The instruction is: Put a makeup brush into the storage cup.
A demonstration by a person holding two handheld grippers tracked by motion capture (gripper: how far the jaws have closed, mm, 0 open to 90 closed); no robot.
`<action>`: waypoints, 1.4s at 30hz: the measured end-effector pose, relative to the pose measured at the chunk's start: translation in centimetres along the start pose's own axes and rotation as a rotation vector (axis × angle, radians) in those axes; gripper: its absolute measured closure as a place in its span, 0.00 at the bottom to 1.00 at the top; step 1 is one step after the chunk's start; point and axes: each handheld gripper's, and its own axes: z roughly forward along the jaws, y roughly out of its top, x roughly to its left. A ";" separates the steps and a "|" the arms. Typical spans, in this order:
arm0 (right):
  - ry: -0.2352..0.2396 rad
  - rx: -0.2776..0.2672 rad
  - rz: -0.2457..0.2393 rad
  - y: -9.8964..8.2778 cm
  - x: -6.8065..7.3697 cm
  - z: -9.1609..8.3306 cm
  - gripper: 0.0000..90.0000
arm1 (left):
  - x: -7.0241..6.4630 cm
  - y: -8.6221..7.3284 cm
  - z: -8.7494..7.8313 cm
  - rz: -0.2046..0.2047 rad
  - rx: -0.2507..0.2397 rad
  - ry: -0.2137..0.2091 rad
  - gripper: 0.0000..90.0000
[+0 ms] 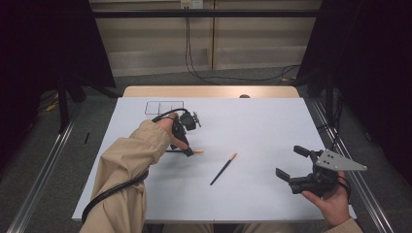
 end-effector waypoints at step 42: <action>0.004 -0.002 -0.001 -0.1 -0.1 0.0 0.00 | -0.3 1.7 1.9 0.131 0.111 -0.009 0.33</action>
